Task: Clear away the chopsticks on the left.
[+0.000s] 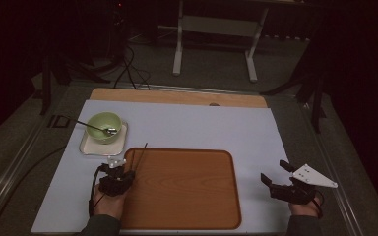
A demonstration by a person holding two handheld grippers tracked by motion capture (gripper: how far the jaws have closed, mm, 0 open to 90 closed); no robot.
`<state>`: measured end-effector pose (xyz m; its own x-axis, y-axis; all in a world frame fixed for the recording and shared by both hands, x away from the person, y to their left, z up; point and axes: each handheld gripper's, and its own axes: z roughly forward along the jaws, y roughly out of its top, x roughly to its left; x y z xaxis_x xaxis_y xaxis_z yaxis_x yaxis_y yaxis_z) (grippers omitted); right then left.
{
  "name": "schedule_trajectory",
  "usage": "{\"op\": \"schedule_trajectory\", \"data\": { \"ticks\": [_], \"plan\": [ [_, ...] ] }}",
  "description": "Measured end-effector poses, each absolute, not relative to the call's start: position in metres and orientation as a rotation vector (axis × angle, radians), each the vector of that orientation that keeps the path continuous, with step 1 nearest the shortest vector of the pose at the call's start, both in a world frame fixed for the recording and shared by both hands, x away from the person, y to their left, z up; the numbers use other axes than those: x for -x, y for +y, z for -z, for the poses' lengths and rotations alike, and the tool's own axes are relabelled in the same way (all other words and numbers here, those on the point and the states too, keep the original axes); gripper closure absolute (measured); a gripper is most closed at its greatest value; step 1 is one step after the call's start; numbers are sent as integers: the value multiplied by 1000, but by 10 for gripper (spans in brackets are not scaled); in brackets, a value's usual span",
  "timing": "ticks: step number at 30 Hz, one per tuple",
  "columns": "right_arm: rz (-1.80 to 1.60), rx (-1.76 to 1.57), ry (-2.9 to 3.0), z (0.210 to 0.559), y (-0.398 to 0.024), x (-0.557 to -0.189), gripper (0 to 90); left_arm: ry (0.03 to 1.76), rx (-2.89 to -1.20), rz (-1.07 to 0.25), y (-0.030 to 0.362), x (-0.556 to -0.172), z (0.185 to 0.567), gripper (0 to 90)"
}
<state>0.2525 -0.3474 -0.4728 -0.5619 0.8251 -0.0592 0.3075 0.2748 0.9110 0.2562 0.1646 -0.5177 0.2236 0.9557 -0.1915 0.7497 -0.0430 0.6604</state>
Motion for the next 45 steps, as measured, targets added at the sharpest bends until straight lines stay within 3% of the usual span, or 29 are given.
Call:
{"op": "schedule_trajectory", "data": {
  "ticks": [11,22,45],
  "plan": [
    [-1258,-1014,2014,473,-348,-252,136,1542,-1766,-328,156,-263,513,853],
    [-1261,-1015,2012,473,-348,-252,136,1639,-1675,-371,175,-253,519,853],
    [-1260,-1015,2014,473,-348,-253,137,1713,-1775,-485,178,-236,527,832]
  ]
}}
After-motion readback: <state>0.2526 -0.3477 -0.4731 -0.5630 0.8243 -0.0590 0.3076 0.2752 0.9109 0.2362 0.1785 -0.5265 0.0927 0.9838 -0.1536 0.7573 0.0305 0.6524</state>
